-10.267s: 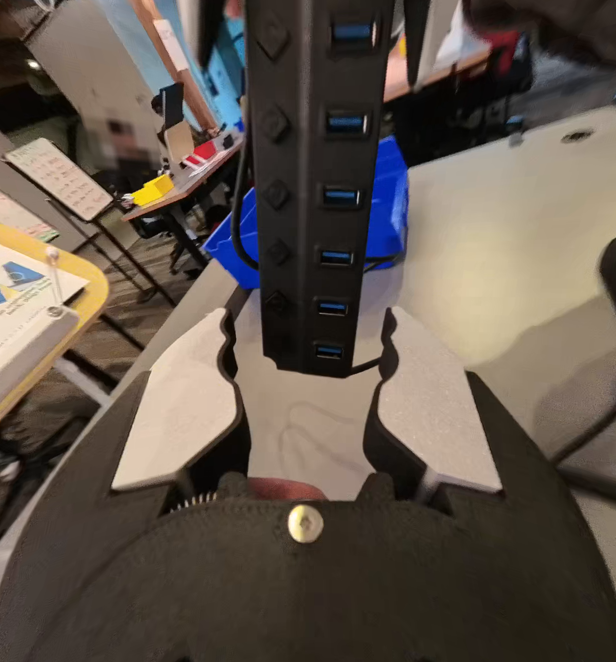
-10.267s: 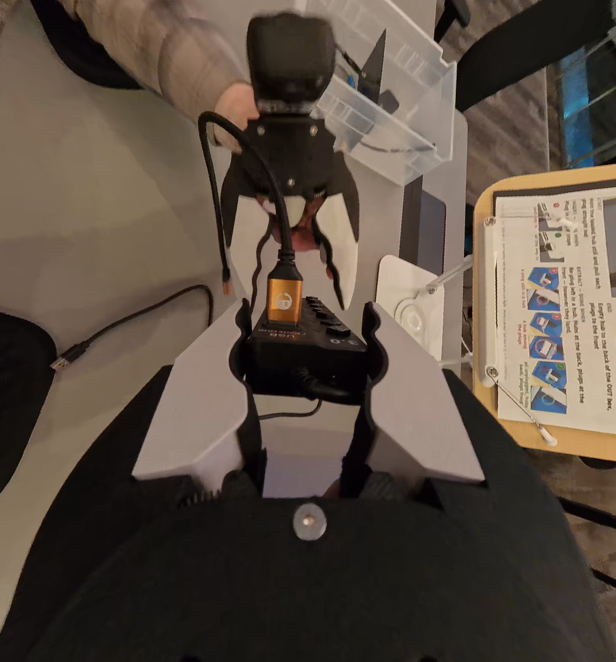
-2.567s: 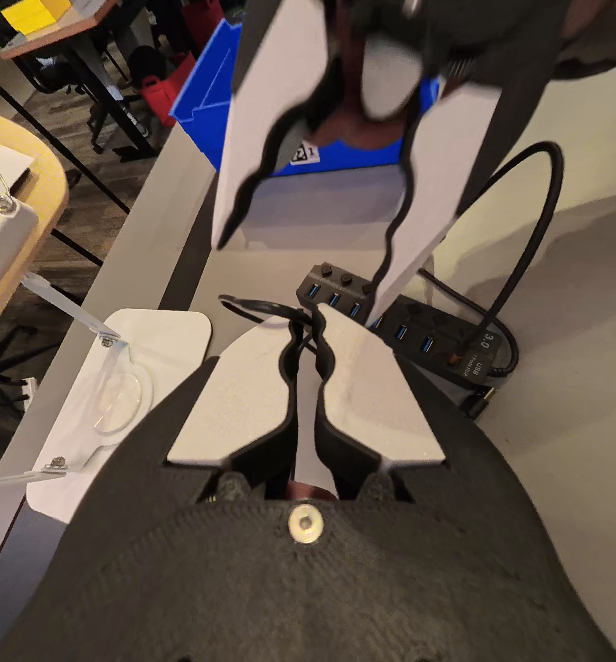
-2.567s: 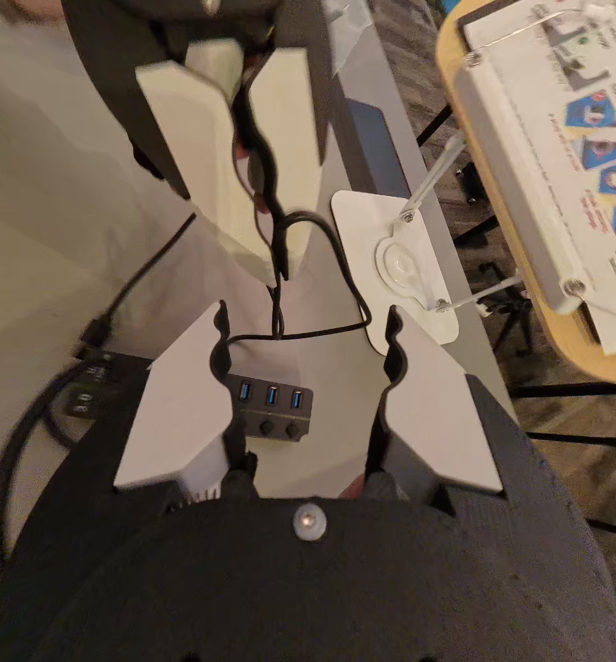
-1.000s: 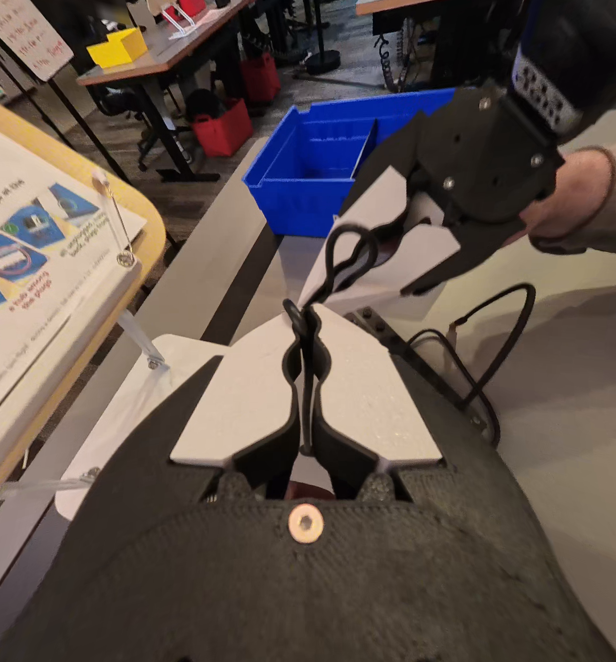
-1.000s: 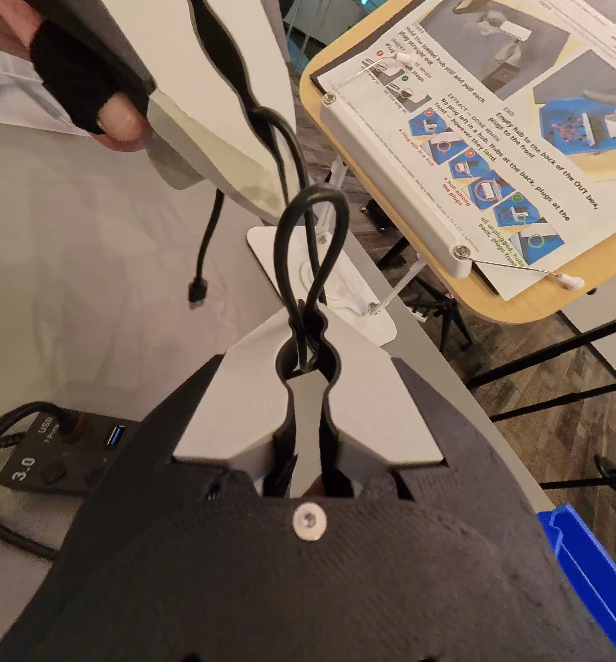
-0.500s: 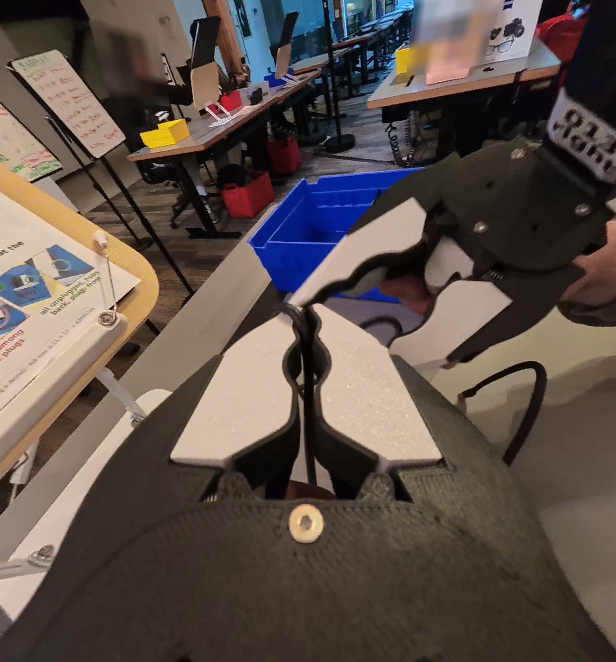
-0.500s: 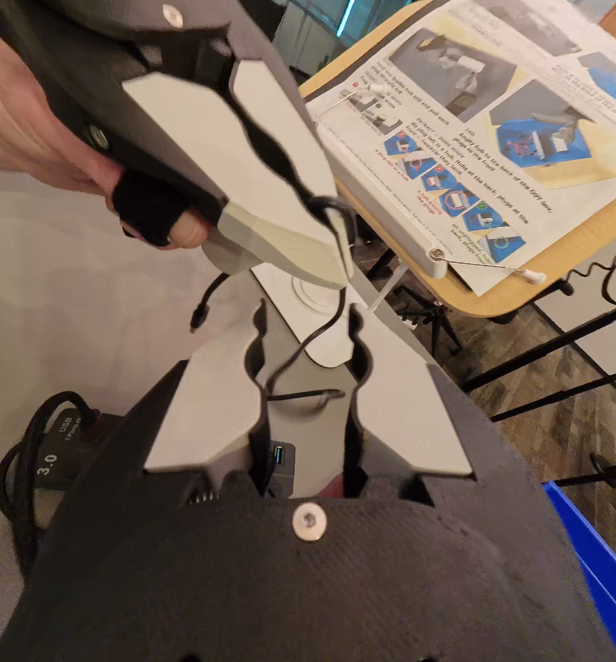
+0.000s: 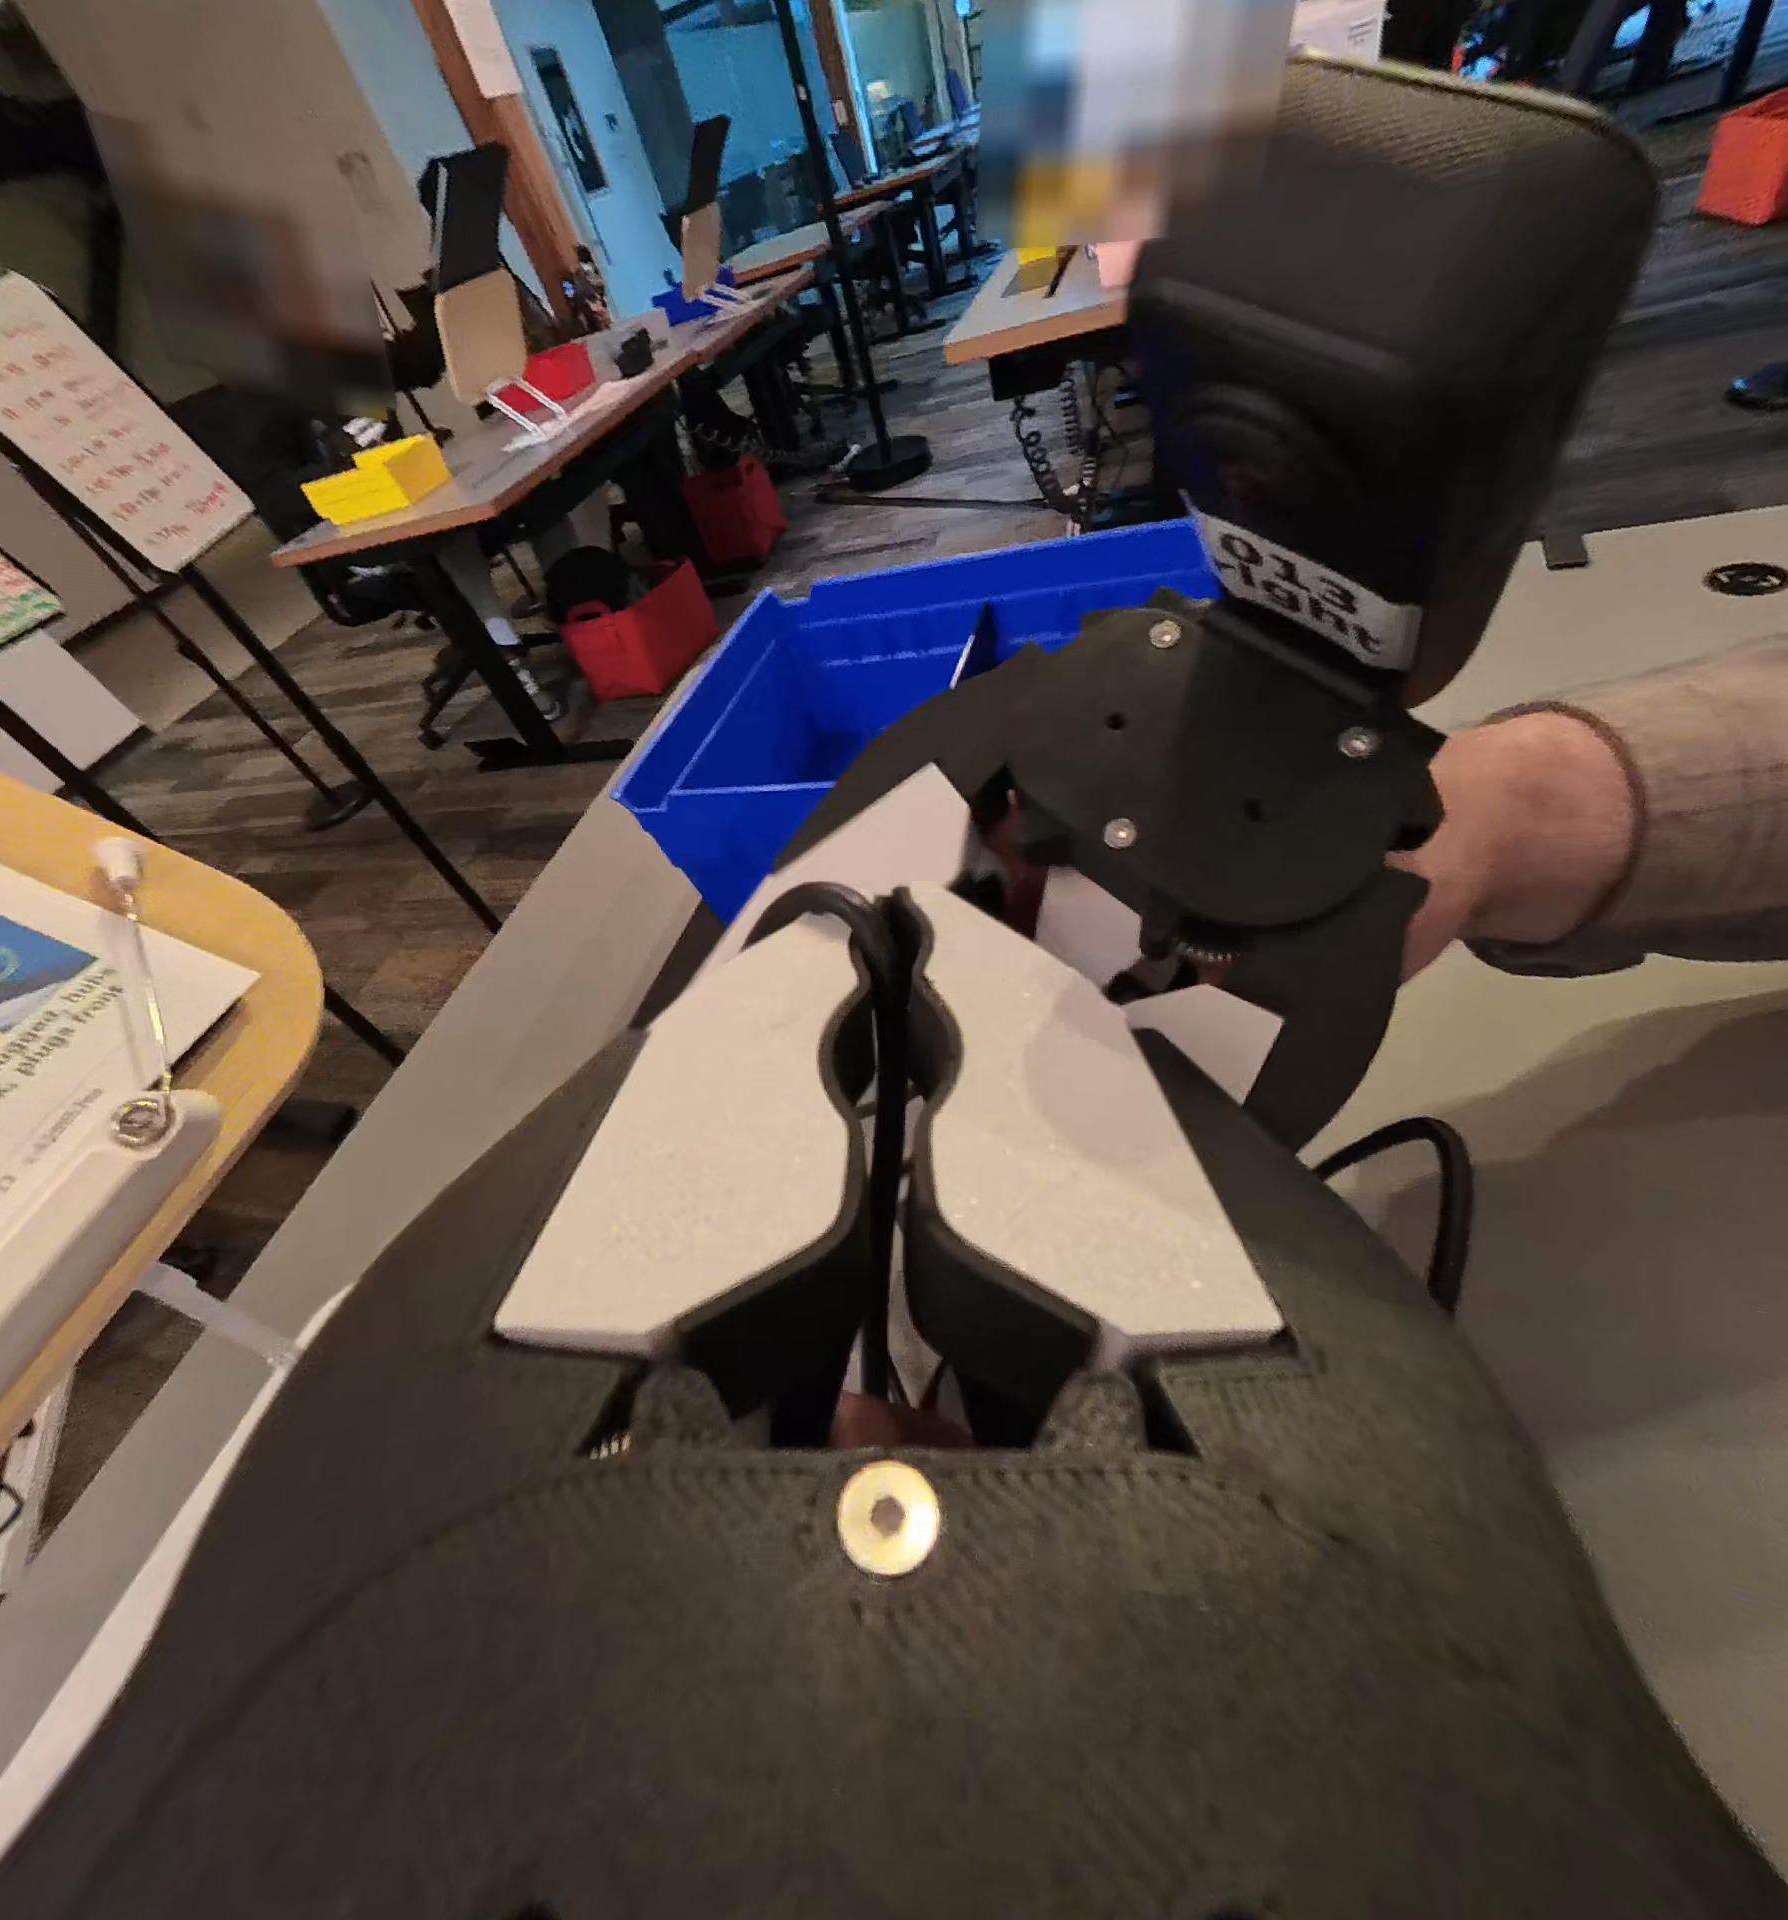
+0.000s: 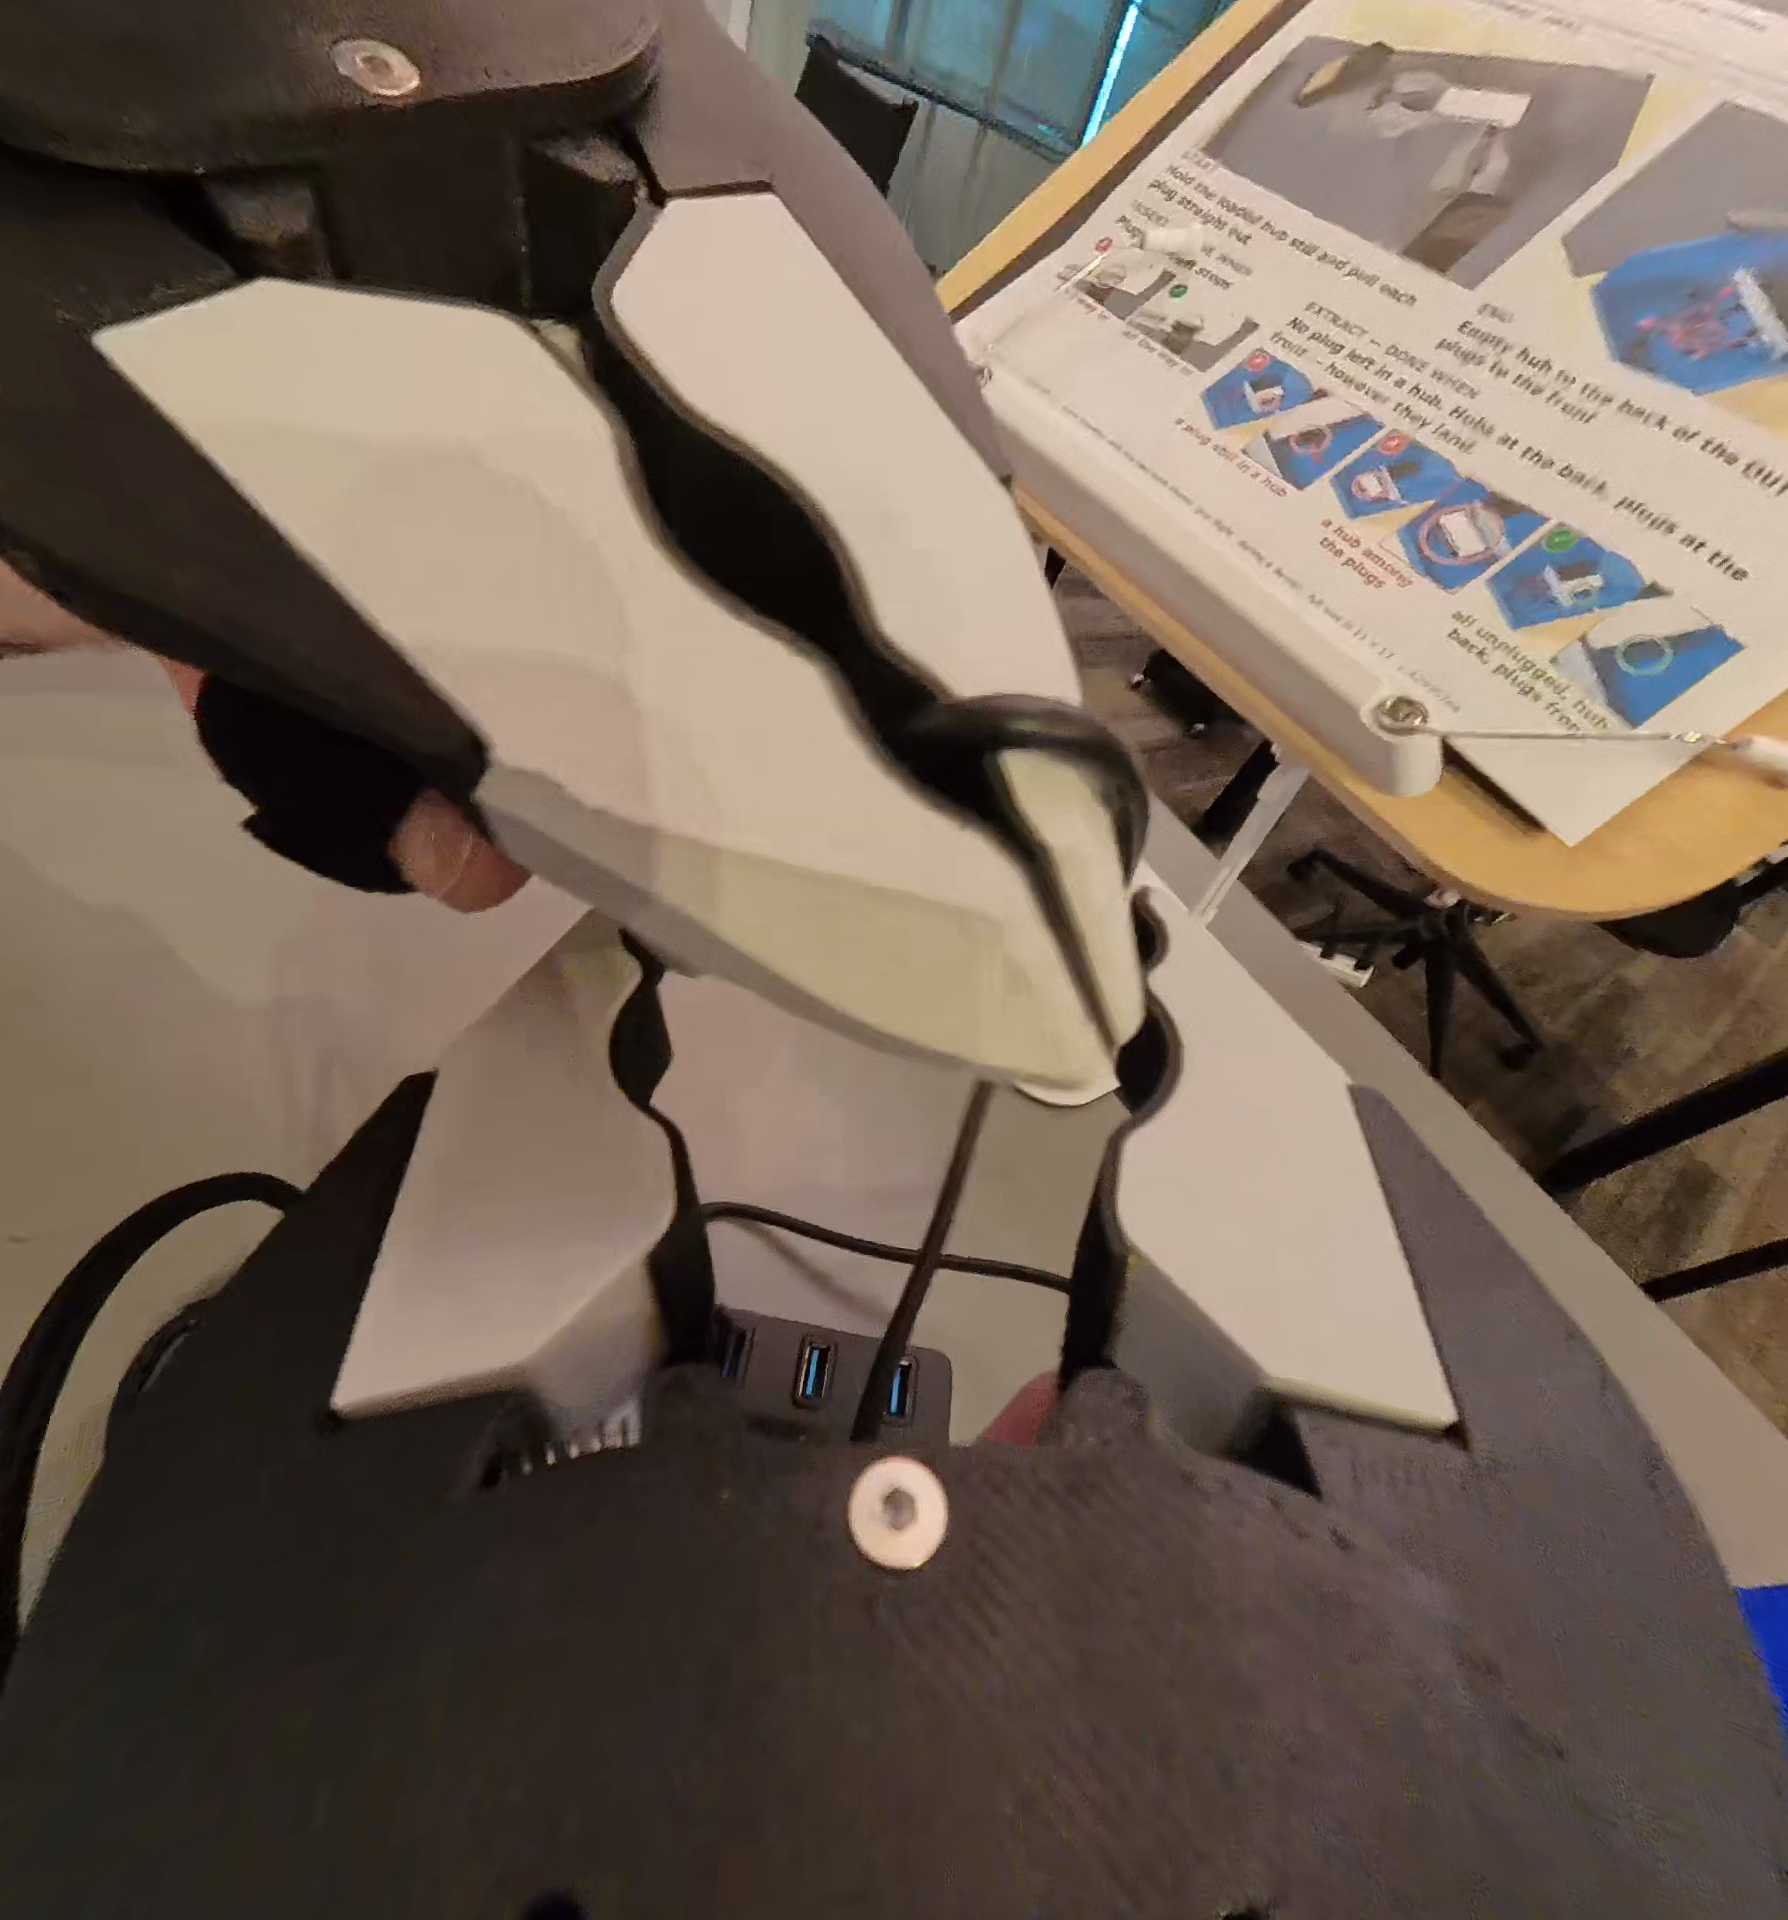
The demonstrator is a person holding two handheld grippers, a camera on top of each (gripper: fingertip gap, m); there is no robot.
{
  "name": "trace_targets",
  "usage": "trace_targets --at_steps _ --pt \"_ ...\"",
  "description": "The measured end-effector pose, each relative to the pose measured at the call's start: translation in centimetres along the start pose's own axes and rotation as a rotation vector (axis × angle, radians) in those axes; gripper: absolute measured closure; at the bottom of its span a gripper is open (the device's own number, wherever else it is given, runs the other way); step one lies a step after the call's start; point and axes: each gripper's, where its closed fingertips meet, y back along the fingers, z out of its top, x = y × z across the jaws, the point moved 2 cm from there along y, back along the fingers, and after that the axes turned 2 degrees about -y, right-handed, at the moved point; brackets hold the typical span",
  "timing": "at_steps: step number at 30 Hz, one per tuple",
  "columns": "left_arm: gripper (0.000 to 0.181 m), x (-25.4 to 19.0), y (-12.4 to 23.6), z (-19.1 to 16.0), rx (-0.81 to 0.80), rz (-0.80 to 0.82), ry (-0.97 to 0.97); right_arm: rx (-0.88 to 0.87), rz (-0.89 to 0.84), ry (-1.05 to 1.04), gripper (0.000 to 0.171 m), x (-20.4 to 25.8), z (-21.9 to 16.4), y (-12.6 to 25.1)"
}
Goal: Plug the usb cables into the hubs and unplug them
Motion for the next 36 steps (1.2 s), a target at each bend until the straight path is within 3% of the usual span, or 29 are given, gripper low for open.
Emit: trace_targets --at_steps 9,16,20,23,28,32,33,36 --pt "0.181 -0.6 0.3 1.4 -0.001 -0.138 0.046 -0.068 0.023 0.049 0.17 0.8 0.7 0.3" --pt "0.176 0.0 1.0 2.3 -0.031 -0.12 0.036 -0.087 0.043 0.046 0.17 0.9 1.1 0.9" --pt "0.155 1.0 3.1 3.0 -0.049 -0.092 0.006 -0.12 0.055 0.039 0.17 0.5 1.4 2.1" --pt "0.138 1.9 4.7 1.1 0.035 -0.079 -0.087 -0.132 0.095 0.052 0.17 1.0 1.7 3.2" --pt "0.102 0.8 4.1 -3.4 0.218 -0.245 -0.194 -0.108 0.196 0.111 0.17 3.0 1.6 4.2" --pt "0.079 -1.3 2.2 -4.9 0.324 -0.369 -0.348 -0.069 0.287 0.152 0.169 4.9 0.8 4.8" --pt "0.079 -1.9 1.7 -5.2 0.343 -0.403 -0.368 -0.069 0.311 0.156 0.169 5.3 0.8 5.0" --pt "0.106 -3.3 1.0 -6.4 0.402 -0.473 -0.414 -0.031 0.324 0.184 0.17 5.5 0.2 5.4"
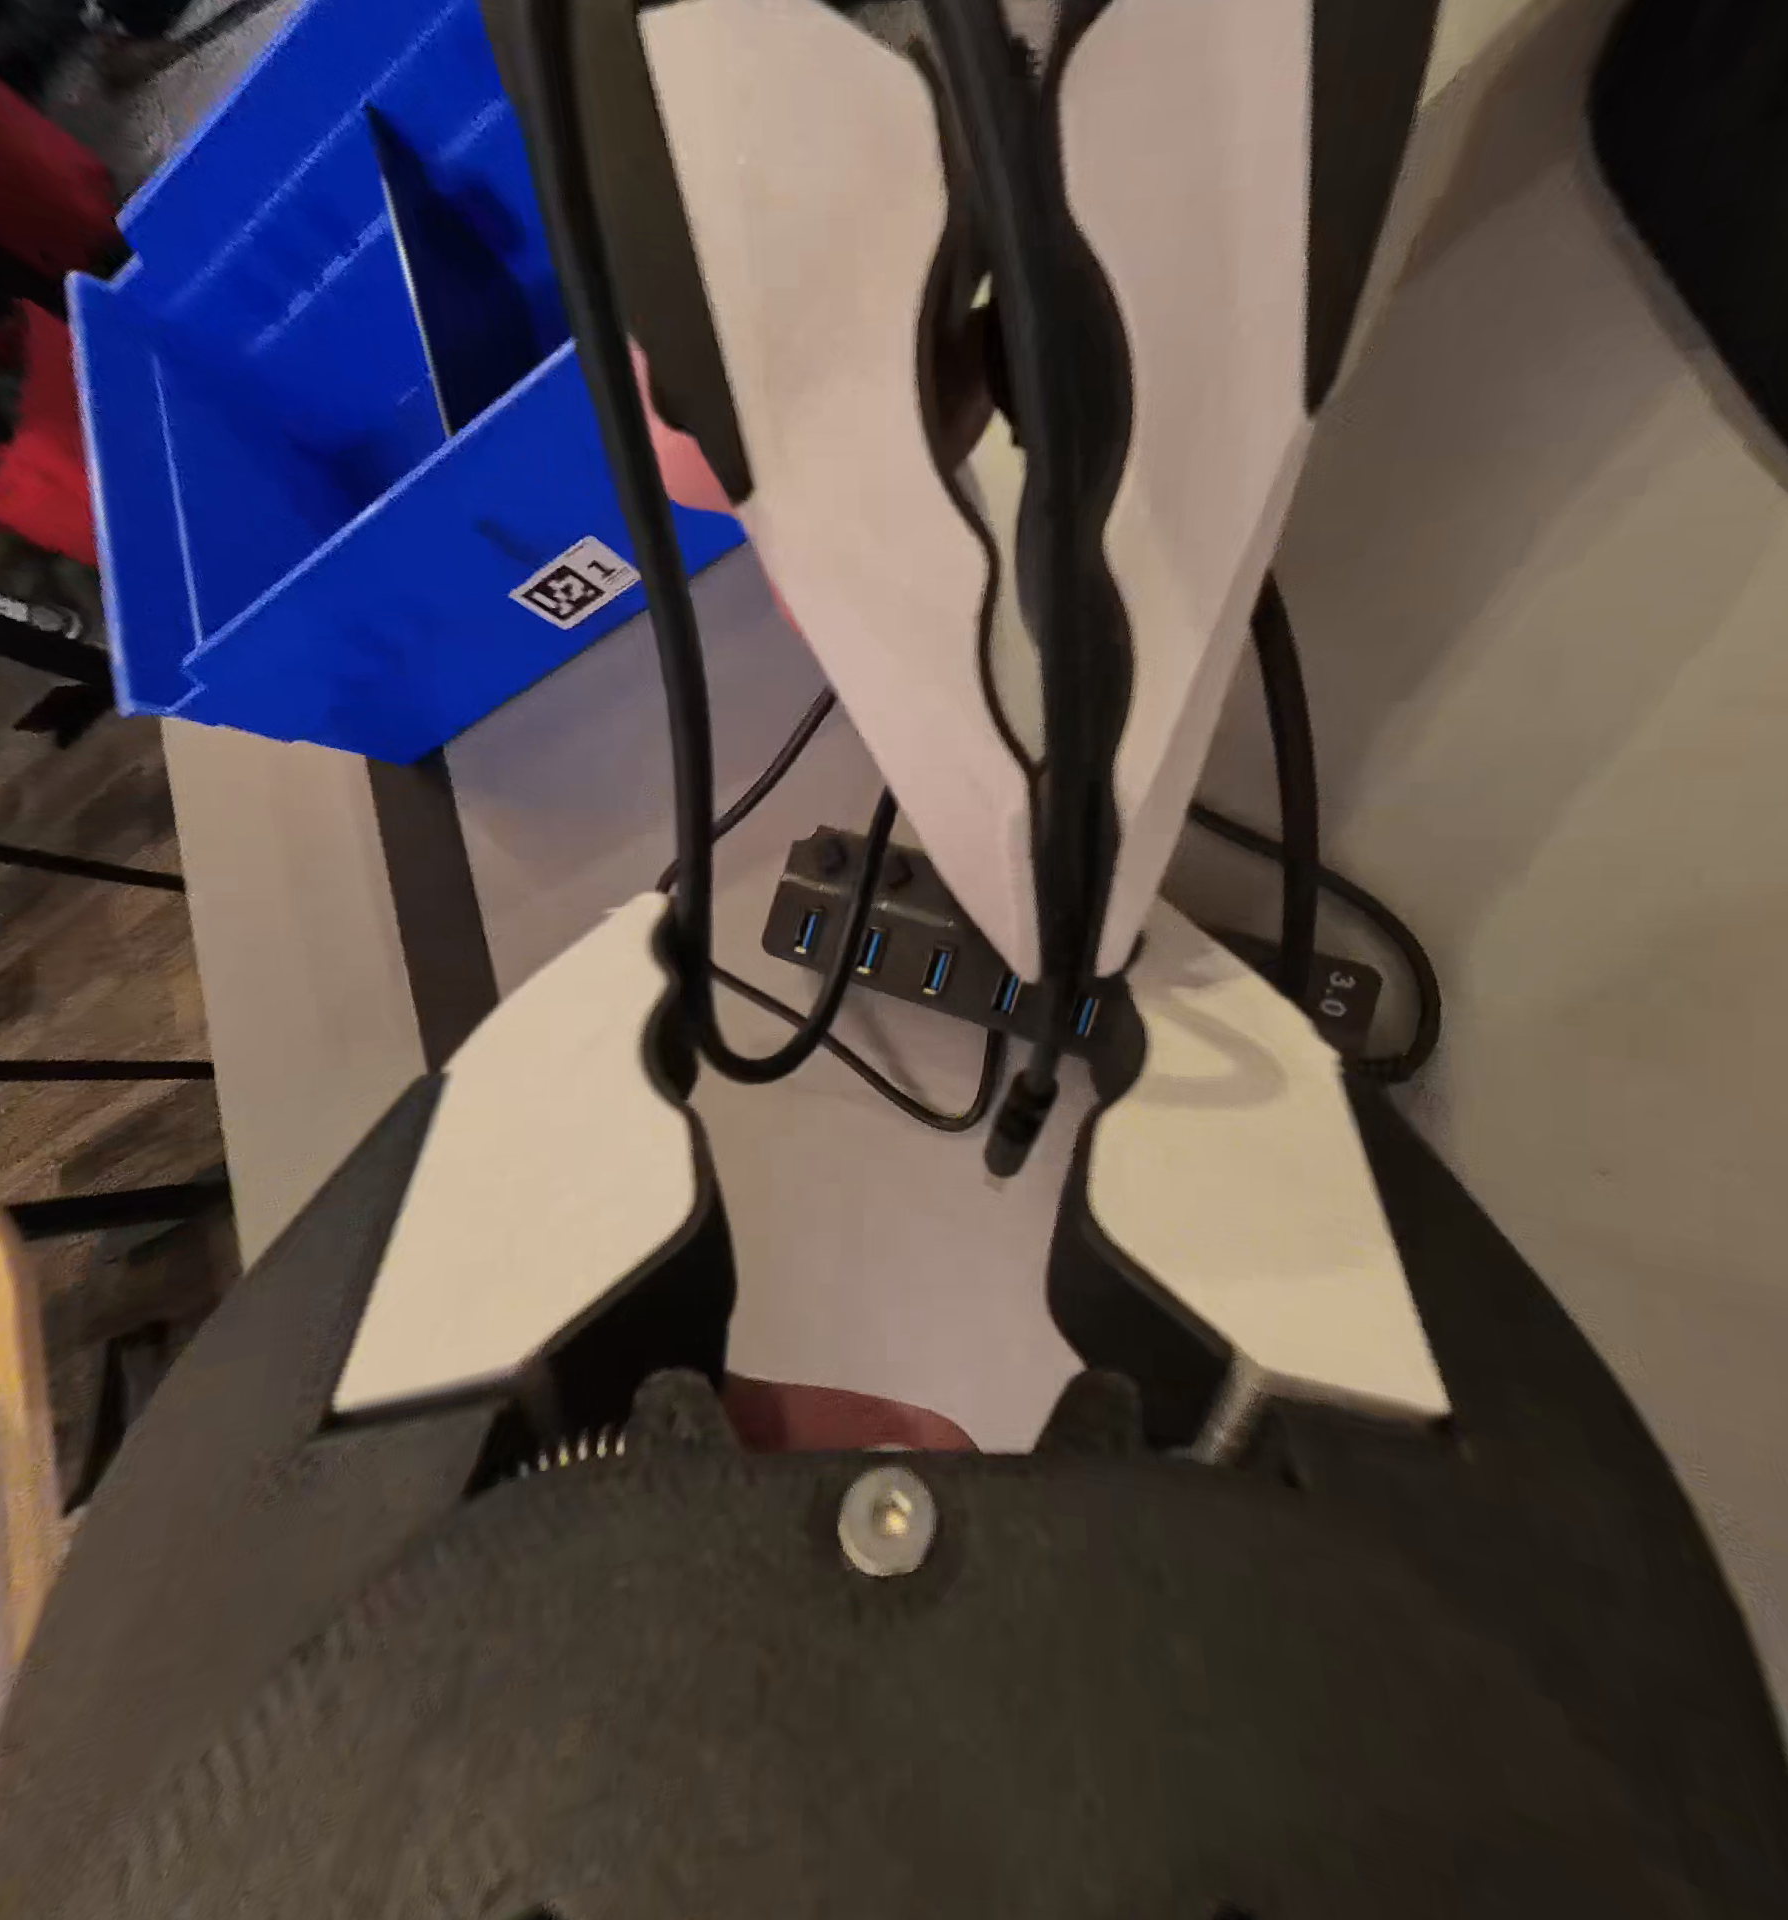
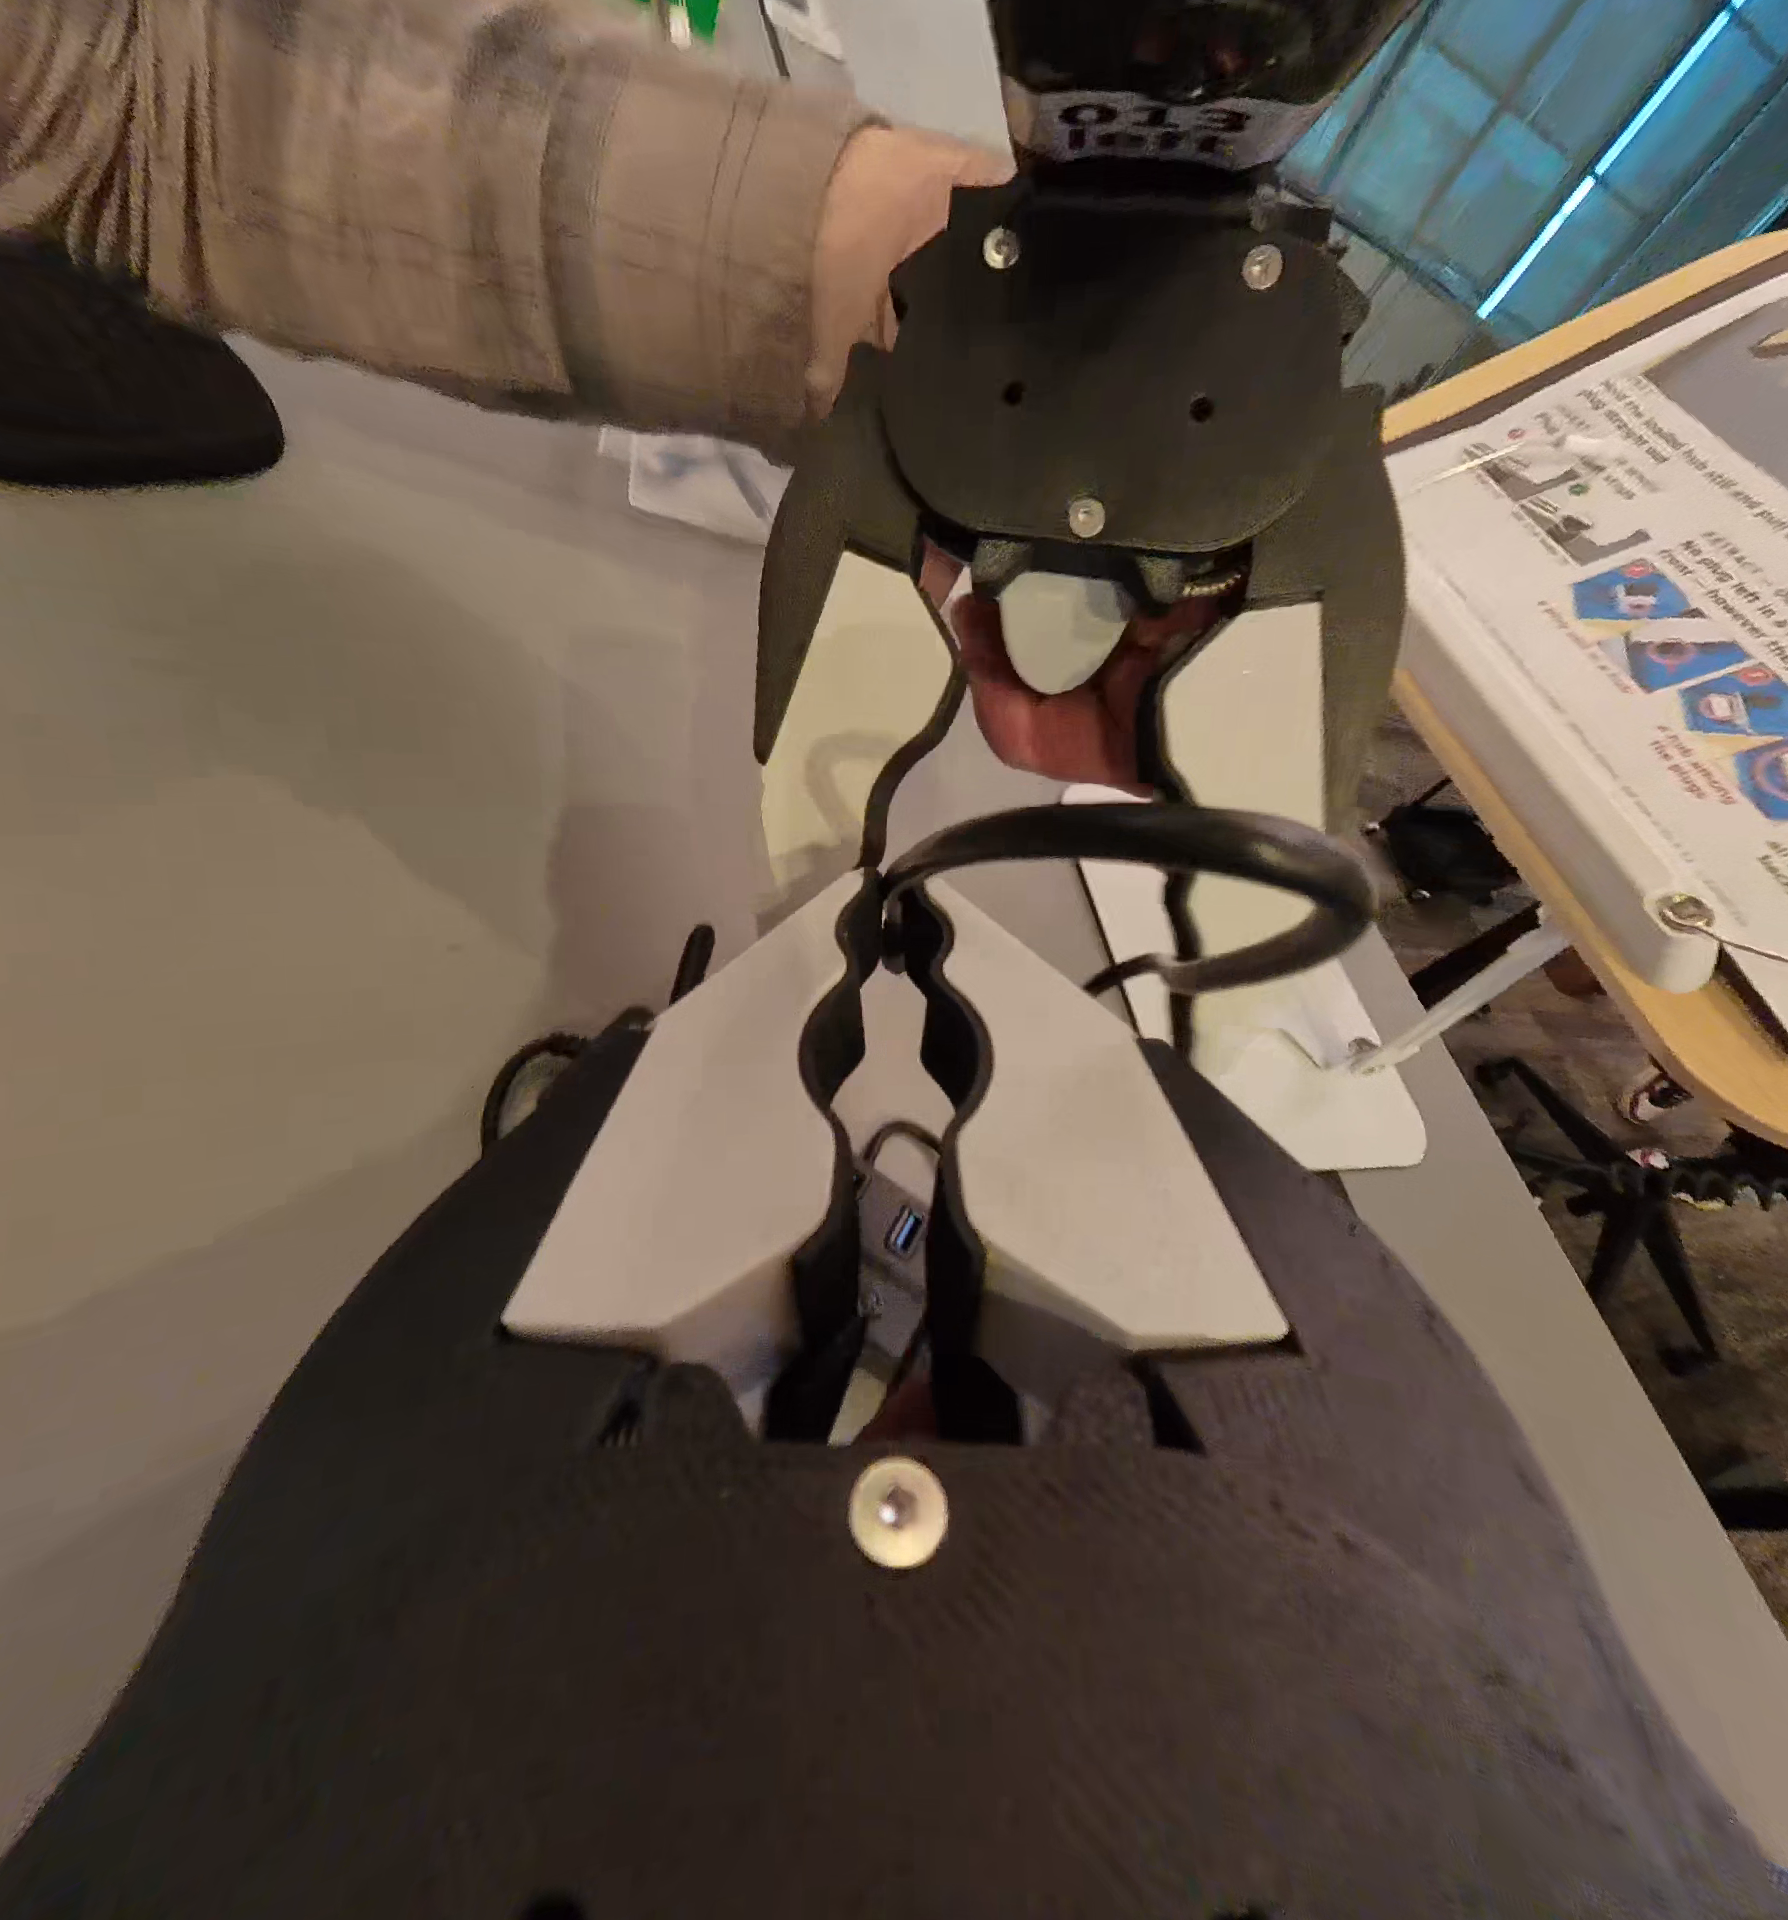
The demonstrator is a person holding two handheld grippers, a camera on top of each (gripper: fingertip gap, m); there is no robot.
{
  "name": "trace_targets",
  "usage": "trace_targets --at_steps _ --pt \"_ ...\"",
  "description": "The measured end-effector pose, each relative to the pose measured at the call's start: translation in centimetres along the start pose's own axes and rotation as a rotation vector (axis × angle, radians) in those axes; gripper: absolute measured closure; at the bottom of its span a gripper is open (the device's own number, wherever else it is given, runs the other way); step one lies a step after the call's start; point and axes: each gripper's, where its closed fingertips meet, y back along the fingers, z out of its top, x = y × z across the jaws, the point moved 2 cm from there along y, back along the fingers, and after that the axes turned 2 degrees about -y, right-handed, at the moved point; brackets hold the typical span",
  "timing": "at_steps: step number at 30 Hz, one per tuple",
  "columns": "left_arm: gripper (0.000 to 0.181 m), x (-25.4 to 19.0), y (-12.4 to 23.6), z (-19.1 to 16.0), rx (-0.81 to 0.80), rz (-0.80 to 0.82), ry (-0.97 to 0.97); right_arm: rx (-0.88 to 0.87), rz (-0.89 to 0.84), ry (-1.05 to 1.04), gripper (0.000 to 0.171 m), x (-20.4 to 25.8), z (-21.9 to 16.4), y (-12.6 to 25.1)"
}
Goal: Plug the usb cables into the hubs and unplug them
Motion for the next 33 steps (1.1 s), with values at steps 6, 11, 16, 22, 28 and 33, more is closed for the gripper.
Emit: trace_targets --at_steps 6,11,16,22,28,33 --pt "0.174 0.2 -0.5 0.2 -0.063 0.054 0.017 0.063 -0.061 -0.044 0.169 -1.4 -0.6 1.3" --pt "0.181 2.1 0.4 -0.7 -0.085 0.157 0.085 0.155 -0.152 -0.022 0.147 -2.2 -0.2 2.4" --pt "0.181 3.5 1.2 -3.0 -0.039 0.194 0.235 0.297 -0.28 0.008 0.127 -3.1 -1.3 5.9" --pt "0.181 4.3 1.1 -4.5 0.121 0.096 0.38 0.355 -0.546 0.523 0.089 -2.5 3.3 6.3" --pt "0.181 4.7 0.4 -2.9 0.227 -0.03 0.459 0.592 -0.468 0.661 0.054 -4.8 -1.3 1.7" --pt "0.181 5.5 0.5 -1.0 0.279 -0.085 0.478 0.694 -0.554 0.632 0.074 -8.2 -5.6 1.4"
